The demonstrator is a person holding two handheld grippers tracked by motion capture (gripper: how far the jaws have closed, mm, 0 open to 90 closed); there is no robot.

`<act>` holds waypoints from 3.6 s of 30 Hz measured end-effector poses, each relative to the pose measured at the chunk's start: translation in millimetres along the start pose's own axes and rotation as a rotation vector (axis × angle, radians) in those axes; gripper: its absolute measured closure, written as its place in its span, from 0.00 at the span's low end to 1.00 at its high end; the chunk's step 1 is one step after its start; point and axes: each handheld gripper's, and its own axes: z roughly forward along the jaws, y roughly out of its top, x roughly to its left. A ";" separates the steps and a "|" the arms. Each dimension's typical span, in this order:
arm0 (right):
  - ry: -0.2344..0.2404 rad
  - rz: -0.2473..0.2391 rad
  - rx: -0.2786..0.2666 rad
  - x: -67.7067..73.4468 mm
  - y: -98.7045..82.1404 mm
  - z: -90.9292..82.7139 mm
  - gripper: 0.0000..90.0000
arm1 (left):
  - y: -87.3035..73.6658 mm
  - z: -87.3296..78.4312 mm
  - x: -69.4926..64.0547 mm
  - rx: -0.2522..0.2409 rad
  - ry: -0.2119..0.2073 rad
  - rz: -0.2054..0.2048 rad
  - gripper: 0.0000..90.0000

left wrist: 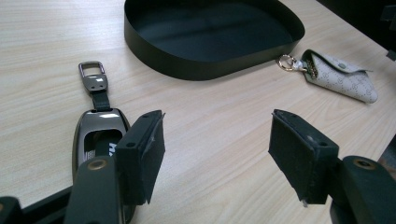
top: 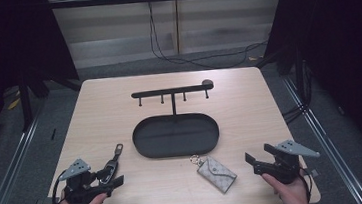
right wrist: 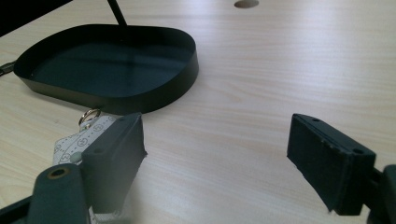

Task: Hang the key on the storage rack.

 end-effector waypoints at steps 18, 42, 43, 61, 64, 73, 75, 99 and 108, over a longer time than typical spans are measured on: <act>0.061 -0.003 0.039 0.7 -0.7 -2.6 0.18 | 8.4 -5.0 0.6 -0.003 -0.006 -0.001 0.48; 0.073 0.002 0.072 0.5 -1.4 -0.6 0.19 | 53.5 6.8 4.6 0.130 0.013 0.040 0.57; 0.073 0.000 0.073 0.5 -1.4 -0.4 0.20 | 55.8 8.6 5.0 0.137 0.007 0.038 0.57; 0.090 -0.006 0.091 1.7 -1.6 1.2 0.20 | 89.6 32.7 19.0 0.304 0.070 0.048 0.57; 0.092 -0.007 0.094 1.8 -1.6 1.3 0.20 | 92.2 36.1 23.7 0.326 0.086 0.041 0.57; 0.097 -0.006 0.107 2.2 -1.5 3.0 0.20 | 100.8 50.3 35.2 0.427 0.125 0.033 0.56; 0.098 -0.007 0.109 2.3 -1.6 3.3 0.20 | 102.9 53.0 38.2 0.431 0.139 0.036 0.56; 0.107 -0.024 0.133 4.6 -1.5 5.6 0.19 | 112.8 89.2 74.1 0.658 0.183 -0.033 0.57; 0.106 -0.026 0.140 4.6 -1.7 6.7 0.20 | 111.1 99.5 85.3 0.708 0.194 -0.058 0.58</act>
